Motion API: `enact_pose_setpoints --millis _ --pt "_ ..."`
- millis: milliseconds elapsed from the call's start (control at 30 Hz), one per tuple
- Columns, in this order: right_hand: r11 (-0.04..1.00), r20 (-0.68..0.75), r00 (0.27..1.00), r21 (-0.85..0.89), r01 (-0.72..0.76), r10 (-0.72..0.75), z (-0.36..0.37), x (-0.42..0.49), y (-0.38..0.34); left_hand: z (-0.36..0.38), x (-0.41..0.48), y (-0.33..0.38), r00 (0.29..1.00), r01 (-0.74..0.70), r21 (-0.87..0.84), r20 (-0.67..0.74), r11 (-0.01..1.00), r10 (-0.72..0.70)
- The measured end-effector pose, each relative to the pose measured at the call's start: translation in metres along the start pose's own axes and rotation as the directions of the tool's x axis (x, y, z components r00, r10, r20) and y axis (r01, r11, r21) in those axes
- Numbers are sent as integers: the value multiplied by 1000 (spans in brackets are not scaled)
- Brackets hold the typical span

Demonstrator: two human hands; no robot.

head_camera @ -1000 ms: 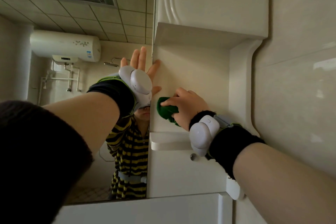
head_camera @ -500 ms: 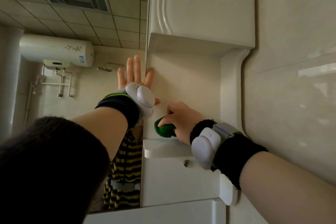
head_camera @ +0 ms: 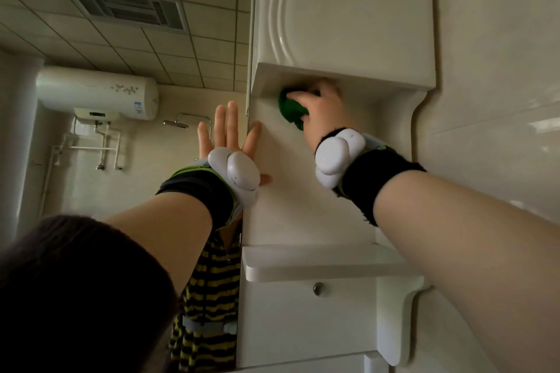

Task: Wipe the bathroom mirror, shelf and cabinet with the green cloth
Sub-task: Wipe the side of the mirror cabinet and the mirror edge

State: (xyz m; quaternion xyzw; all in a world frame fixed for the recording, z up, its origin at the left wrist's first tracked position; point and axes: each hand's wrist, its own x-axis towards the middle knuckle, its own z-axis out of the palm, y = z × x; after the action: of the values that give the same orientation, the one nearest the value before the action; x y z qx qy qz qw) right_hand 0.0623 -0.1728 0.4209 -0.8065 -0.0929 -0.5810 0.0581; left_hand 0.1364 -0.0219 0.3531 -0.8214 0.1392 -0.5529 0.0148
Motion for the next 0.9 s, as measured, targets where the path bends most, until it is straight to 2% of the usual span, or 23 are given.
enact_pose_setpoints --millis 233,900 --pt "999 -33 999 -35 -10 9 12 2 5 -18 -1 5 992 28 46 122 999 -34" --pt "998 64 998 -67 16 -11 11 -36 11 -13 -2 6 996 33 40 77 999 -36"
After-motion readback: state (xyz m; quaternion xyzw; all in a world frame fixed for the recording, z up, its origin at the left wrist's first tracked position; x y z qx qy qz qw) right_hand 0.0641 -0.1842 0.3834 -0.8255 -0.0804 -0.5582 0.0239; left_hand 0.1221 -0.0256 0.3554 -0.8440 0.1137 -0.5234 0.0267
